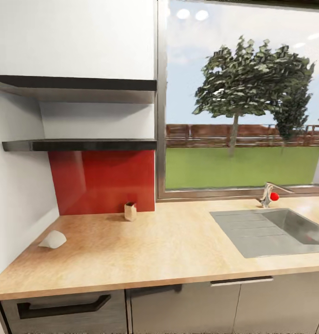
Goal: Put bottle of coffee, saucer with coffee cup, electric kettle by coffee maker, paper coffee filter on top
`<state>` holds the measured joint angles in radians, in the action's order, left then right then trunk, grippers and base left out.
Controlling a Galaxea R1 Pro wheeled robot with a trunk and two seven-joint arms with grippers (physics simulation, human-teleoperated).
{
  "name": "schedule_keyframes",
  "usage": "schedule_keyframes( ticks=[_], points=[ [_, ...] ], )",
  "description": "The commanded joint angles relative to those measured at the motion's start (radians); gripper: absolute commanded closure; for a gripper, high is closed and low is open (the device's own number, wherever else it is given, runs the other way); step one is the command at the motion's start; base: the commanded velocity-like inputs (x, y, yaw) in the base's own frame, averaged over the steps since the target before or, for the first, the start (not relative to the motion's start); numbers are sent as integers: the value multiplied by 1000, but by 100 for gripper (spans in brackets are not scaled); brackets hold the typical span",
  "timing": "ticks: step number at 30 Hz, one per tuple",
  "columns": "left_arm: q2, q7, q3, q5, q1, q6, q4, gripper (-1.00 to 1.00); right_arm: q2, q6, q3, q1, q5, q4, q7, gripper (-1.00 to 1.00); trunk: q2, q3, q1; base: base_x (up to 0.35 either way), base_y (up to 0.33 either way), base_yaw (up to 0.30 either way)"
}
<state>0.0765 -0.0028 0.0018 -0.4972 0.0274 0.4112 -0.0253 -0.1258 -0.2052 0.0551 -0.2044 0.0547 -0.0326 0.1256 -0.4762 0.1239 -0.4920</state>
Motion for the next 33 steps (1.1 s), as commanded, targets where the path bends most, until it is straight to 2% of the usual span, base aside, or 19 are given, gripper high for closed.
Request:
schedule_keyframes(
  ticks=[1, 5, 10, 18, 33],
  points=[
    [0, 0, 0, -2, 0, 3, 1, -100, -3, -8, 5, -1, 5, -4, 8, -100, -1, 0, 0, -122, 341, 0],
    [-1, 0, 0, -8, 0, 27, 1, -100, -13, -13, 5, 4, 6, -4, 38, -100, -1, 0, 0, -129, 340, 0],
    [-3, 0, 0, -10, 0, 43, 8, -100, -17, -41, 5, 16, 6, -3, 45, -100, -1, 0, 0, -134, 338, 0],
    [-3, 0, 0, -6, 0, 45, 10, -100, -18, -52, 5, 19, 5, -3, 46, -100, -1, 0, 0, -120, 338, 0],
    [-5, 0, 0, -5, 0, 43, 10, -100, -18, -52, 6, 19, 5, -3, 46, -100, -1, 0, 0, -8, 339, 0]
  ],
)
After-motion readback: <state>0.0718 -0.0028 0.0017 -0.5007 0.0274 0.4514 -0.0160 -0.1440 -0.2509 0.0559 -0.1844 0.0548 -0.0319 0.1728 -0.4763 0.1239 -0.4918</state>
